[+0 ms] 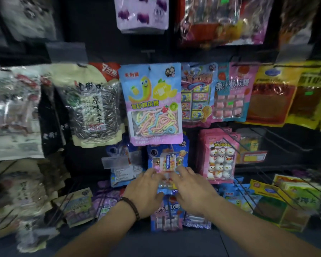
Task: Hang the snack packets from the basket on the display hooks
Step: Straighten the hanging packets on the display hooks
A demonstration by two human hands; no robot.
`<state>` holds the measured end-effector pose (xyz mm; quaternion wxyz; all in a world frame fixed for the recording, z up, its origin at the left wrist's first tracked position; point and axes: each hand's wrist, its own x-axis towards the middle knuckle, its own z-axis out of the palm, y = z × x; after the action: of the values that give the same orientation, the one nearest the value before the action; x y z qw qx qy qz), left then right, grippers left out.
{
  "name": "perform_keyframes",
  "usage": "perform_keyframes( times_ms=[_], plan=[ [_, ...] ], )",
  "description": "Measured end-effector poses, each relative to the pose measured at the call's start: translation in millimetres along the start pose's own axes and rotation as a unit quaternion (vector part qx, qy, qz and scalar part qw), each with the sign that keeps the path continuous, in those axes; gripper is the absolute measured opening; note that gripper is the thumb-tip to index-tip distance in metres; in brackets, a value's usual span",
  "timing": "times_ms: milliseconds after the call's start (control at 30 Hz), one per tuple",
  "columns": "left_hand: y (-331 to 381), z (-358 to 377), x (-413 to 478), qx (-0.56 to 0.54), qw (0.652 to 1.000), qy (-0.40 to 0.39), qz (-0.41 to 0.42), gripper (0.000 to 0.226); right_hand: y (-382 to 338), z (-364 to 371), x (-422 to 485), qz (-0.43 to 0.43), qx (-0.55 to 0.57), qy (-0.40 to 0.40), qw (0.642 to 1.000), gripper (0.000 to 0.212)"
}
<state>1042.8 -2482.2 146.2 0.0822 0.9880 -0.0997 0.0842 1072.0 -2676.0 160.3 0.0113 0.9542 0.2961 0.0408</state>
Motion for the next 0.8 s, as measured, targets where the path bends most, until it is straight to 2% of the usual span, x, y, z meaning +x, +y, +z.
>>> perform_keyframes(
  times_ms=[167,267,367,567,800],
  plan=[
    [-3.0,-76.5,-15.6,0.049,0.995,0.071,0.043,0.048,-20.0,-68.1,-9.9,-0.036,-0.052,0.060,0.996,0.064],
    [-6.5,-117.2,-10.6,0.056,0.992,0.107,0.039,0.050,-25.5,-116.1,-0.6,-0.012,-0.060,0.106,0.992,0.069],
    [-11.3,-148.2,-1.6,0.056,0.988,0.140,0.028,0.062,-28.0,-150.8,10.7,0.006,-0.077,0.135,0.988,0.078],
    [-20.3,-180.6,32.0,0.076,0.983,0.169,0.012,0.092,-19.5,-191.5,41.1,0.022,-0.117,0.123,0.985,0.101],
    [-19.1,-178.7,74.0,0.042,0.990,0.132,-0.032,0.100,-5.7,-197.2,77.6,0.039,-0.086,0.100,0.990,0.099]
  ],
)
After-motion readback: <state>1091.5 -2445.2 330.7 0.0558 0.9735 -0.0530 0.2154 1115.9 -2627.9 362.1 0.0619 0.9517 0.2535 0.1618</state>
